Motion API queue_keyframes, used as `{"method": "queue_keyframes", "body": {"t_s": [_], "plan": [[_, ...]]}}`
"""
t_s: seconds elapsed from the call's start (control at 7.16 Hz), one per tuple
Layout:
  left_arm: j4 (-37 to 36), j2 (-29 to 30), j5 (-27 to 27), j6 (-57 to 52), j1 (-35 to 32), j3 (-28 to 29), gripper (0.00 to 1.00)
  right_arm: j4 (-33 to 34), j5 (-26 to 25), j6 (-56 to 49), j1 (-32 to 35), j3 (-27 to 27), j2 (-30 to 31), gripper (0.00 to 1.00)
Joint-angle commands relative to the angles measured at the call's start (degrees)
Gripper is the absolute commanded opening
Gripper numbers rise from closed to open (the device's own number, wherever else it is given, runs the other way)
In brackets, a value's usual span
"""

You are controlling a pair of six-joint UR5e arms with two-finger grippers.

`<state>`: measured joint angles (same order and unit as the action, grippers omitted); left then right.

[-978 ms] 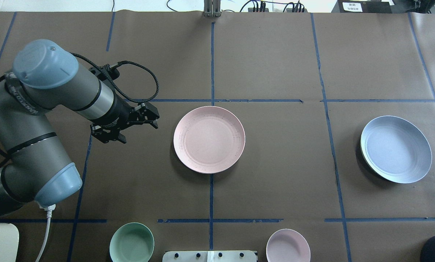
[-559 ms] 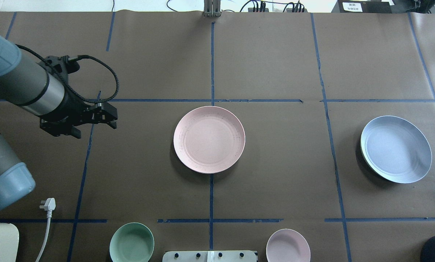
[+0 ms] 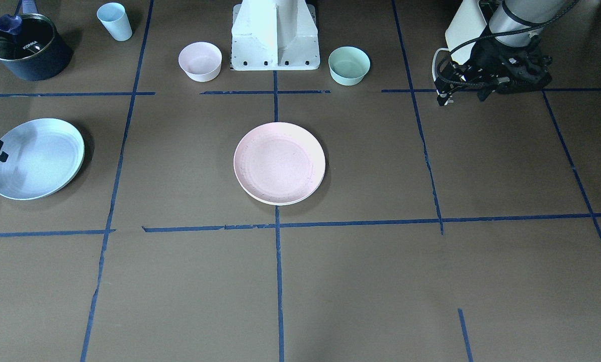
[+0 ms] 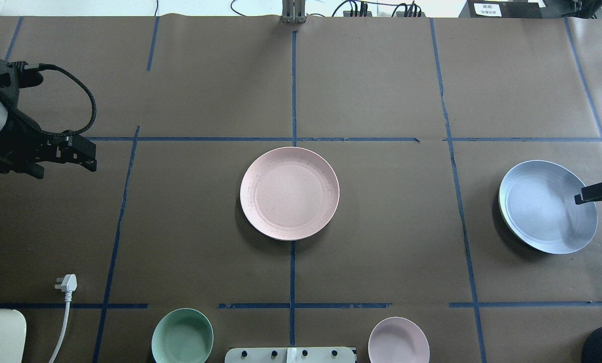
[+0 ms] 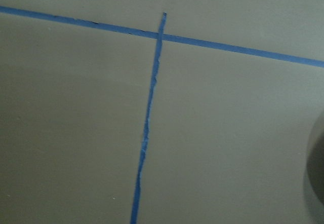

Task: Stack three plates with pink and blue
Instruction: 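Grasp the rim of the light blue plate with the right gripper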

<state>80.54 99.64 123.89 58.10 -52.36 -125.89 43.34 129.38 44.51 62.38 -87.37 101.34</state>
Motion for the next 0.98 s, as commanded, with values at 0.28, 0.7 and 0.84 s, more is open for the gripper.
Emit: {"method": "queue_keyframes", "body": {"t_s": [0.28,0.7,0.84], "plan": [[-0.1,-1.1,0.2,-0.7,-1.4,-0.1,1.0,-0.3,-0.1,0.1,-0.4,0.8,0.2,0.0],[0.1,-1.9,-0.1,-1.2,-1.4,0.2,1.0,-3.4,1.7,0.2,1.1,0.0,1.0,0.0],[-0.1,-2.9,-0.7,-6.0,-2.3,1.8,1.0,-3.5,6.5,0.2,5.6,-0.2,0.4,0.0]]}}
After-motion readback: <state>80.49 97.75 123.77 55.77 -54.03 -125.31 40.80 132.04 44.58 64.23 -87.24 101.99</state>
